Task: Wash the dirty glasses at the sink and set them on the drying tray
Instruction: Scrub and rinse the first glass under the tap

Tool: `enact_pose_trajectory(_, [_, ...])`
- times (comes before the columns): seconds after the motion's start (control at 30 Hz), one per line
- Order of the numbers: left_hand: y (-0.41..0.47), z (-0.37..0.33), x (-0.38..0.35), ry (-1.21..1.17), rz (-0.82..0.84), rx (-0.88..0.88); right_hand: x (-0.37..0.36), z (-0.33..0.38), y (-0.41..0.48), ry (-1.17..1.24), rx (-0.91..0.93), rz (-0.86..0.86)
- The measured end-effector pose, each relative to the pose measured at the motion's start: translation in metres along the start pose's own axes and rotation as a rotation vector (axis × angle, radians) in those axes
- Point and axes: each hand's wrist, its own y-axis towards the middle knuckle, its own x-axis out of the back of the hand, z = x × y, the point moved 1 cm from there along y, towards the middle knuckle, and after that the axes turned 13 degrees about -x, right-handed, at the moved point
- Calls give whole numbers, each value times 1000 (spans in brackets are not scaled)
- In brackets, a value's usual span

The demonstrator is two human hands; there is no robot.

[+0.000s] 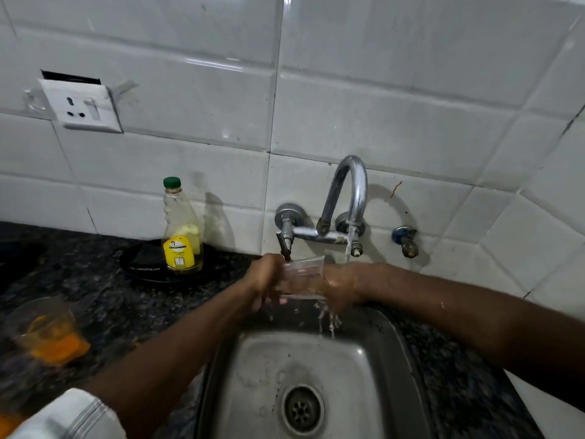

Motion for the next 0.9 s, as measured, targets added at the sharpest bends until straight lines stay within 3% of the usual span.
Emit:
enact_pose_trajectory(0.07, [1,-4,1,13,12,60,-6,-8,2,-121,-36,-67])
enact_pose_trajectory(0.17, [-1,-4,2,-59,-26,-247,-8,-17,2,116,-66,-51])
enact_pose_trajectory(0.23, [-5,-5,1,-56,-59,-385,-7,-14,-2,117,-30,-54])
enact_pose_trajectory(0.27, [-3,-4,0,-12,-68,-331,-8,-14,-1,63,-19,-57])
enact_pose_trajectory(0.37, [-4,-5,-6,16,35,119,-6,-9,-5,-173,27,-101])
enact_pose_trajectory(0.4, [-5,-4,-6,-8,62,174,-6,-12,-5,-188,10,-122])
enact_pose_trajectory(0.5, [-5,-7,-10,-107,-30,96,-6,-19,-4,129,19,-129])
enact_pose_trajectory(0.6, [-2,-1,-15,-78,-303,-163,-14,-17,-4,854,15,30])
enact_pose_trajectory(0.7, [-13,-1,-23,89,-454,-614,-12,-7,-9,1362,-89,-116])
enact_pose_trajectory(0.77, [-23,-2,-27,49,-477,-686,-10,0,-10,1363,-173,-271])
enact_pose_trajectory(0.83, [-8,5,-24,35,-419,-477,-14,5,-6,1173,-137,-525])
enact_pose_trajectory(0.9, [-2,1,-21,-68,-140,-17,-20,-1,-3,854,-48,-759])
